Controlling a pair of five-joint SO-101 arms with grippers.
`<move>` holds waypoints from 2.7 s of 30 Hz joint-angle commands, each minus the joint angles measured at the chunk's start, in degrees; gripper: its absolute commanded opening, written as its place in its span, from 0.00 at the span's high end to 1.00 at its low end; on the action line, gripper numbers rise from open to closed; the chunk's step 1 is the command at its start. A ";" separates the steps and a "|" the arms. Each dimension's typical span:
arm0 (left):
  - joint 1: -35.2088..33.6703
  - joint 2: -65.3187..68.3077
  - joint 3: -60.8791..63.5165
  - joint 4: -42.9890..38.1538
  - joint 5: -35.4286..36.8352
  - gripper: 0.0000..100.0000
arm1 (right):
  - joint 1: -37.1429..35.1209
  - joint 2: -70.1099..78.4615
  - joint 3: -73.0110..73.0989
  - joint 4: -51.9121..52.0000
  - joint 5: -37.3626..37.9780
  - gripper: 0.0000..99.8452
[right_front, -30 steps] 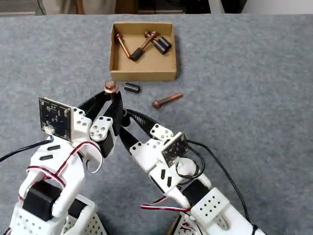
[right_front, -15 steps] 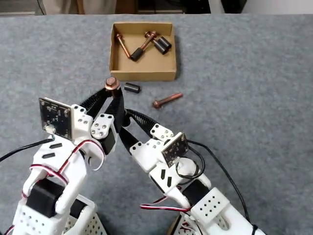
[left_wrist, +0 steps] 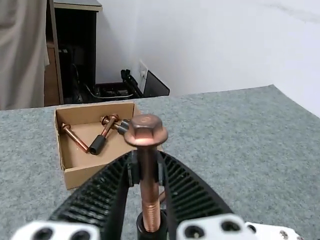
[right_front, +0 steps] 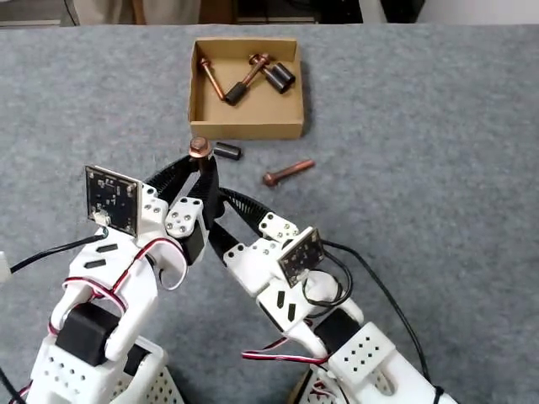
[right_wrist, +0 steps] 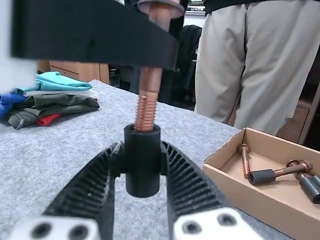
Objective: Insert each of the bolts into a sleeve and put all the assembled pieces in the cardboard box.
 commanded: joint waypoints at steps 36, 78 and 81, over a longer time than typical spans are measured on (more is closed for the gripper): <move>0.09 -0.40 -2.02 5.63 -0.35 0.98 | 1.36 -1.19 -0.84 0.88 -0.09 1.00; -0.09 -0.48 -0.09 6.51 -8.62 0.61 | 1.54 -1.10 -1.27 1.23 -0.09 1.00; -1.14 -0.40 -1.41 8.62 -8.62 0.60 | 1.89 -1.10 -1.36 1.23 -0.09 1.00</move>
